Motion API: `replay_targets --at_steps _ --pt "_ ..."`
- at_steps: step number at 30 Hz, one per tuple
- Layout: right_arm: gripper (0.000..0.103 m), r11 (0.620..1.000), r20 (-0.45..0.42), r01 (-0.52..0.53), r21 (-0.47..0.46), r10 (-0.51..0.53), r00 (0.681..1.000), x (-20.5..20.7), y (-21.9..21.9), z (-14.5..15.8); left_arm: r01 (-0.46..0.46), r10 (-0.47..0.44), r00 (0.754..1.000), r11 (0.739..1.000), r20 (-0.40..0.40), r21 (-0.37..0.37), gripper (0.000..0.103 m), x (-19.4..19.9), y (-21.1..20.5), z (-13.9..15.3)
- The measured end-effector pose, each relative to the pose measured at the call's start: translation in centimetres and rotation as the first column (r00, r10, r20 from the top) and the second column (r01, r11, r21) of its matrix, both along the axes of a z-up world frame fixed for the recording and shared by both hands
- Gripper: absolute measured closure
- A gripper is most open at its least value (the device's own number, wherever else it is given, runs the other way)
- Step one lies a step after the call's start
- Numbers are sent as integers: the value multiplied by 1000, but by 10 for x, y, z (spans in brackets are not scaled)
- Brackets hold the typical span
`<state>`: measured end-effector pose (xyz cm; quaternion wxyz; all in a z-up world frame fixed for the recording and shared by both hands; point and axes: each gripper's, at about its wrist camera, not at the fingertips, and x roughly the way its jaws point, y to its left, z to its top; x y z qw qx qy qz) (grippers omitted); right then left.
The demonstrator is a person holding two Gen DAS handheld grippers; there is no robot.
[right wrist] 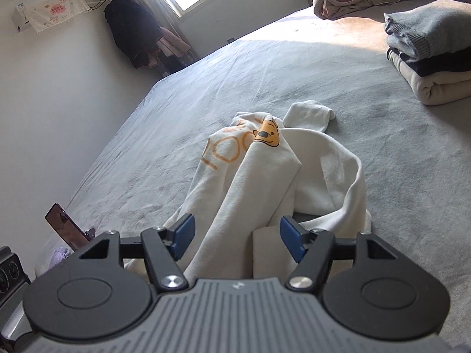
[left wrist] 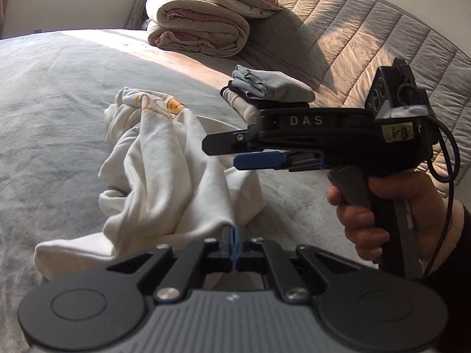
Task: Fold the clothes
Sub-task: 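Lift the sweatshirt with the right gripper while the left gripper grasps another edge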
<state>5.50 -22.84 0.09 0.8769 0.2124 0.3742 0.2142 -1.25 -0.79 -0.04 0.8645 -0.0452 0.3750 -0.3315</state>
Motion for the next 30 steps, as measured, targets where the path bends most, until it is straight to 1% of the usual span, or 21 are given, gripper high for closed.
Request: replay_targets --at_steps 1,2,4,5,6,7,8,10,11,12,14,16,17,25,27,30 --pt "35 1000 -4 -7 -2 7 1000 1 3 -2 9 -9 1000 1000 2 10 103 0 -2 0" --pt "37 1000 -9 -14 -3 14 1000 3 6 -4 15 -15 1000 1000 4 19 102 0 -3 -1" --pt "60 1000 -27 -21 -8 21 999 6 9 -11 15 -15 1000 1000 2 27 102 2 -2 -2" --pt "82 1000 -50 -25 -7 25 998 9 10 -16 13 -13 1000 1000 3 23 102 4 0 -2" --pt "94 1000 -67 -24 0 24 997 11 10 -19 12 -12 1000 1000 6 18 101 5 2 -1" --pt "94 1000 -72 -22 3 22 997 11 8 -21 7 -7 1000 1000 12 14 101 6 5 1" --pt "94 1000 -75 -20 5 20 997 10 7 -21 -5 4 1000 1000 23 8 97 8 10 3" --pt "95 1000 -79 -18 13 19 997 8 2 -22 -31 31 999 1000 42 -5 88 11 19 8" --pt "95 1000 -81 -19 20 20 997 7 -1 -22 -52 53 998 999 42 -10 81 14 24 8" --pt "95 999 -83 -20 27 22 996 5 -4 -22 -73 74 996 997 43 -16 77 17 29 9" --pt "95 999 -96 -24 41 28 995 2 -10 -24 -104 105 994 994 32 -21 76 23 35 8" --pt "95 998 -109 -34 61 40 993 -3 -15 -25 -129 129 991 991 13 -23 70 29 39 4" --pt "95 997 -113 -42 68 50 992 -6 -17 -25 -142 142 990 990 4 -24 65 32 41 3" --pt "95 991 -126 -96 93 107 986 -37 -38 -17 -237 233 969 971 -81 -38 63 56 54 -13" --pt "95 989 -135 -104 103 118 984 -42 -44 -18 -256 247 961 965 -126 -62 63 63 55 -19" --pt "95 986 -149 -115 117 132 980 -51 -54 -22 -288 255 942 948 -218 -136 63 73 58 -29"
